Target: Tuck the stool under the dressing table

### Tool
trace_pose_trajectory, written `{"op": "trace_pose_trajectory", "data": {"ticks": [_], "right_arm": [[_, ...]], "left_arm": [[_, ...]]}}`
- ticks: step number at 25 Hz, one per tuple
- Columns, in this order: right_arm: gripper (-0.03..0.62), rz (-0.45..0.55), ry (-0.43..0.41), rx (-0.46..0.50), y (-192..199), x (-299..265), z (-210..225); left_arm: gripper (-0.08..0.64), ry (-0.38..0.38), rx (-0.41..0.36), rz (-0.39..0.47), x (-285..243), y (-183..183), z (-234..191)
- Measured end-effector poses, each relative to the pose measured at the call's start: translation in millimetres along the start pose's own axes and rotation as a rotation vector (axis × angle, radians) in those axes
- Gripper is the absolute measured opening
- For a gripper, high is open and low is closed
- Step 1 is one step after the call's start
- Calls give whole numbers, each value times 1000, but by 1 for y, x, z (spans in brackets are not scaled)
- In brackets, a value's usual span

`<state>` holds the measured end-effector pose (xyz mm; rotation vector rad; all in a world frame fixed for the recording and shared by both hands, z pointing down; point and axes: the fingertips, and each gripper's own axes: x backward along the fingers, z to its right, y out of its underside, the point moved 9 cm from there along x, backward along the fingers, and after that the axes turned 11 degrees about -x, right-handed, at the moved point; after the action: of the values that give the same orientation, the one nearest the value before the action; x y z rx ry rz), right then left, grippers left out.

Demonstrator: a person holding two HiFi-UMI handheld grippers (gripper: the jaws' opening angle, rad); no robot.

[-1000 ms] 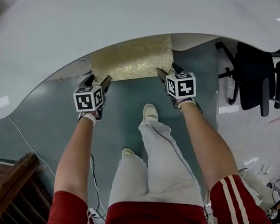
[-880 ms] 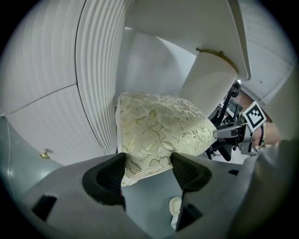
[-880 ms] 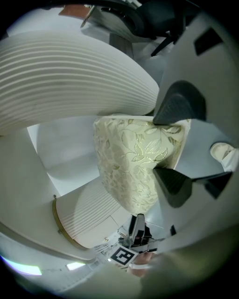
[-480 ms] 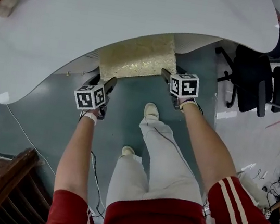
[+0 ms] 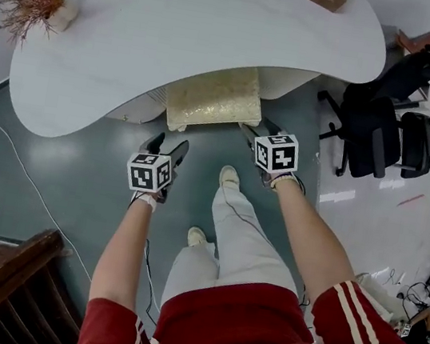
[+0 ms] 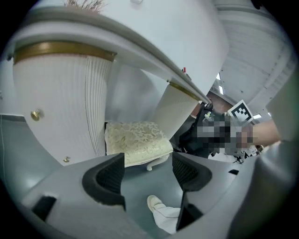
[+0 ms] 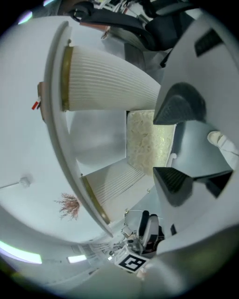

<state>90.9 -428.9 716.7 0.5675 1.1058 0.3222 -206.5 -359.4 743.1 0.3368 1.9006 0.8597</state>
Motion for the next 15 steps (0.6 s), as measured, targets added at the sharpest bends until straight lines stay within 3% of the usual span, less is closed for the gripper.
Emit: {"op": "trace_pose_trajectory", "data": {"ticks": [8, 15], "right_arm": [[278, 94, -10, -29, -2, 131, -55], [255, 200, -11, 7, -1, 242, -113]], "left_arm": [[313, 12, 14, 134, 109, -32, 53], [311, 27, -128, 255, 228, -58, 110]]}}
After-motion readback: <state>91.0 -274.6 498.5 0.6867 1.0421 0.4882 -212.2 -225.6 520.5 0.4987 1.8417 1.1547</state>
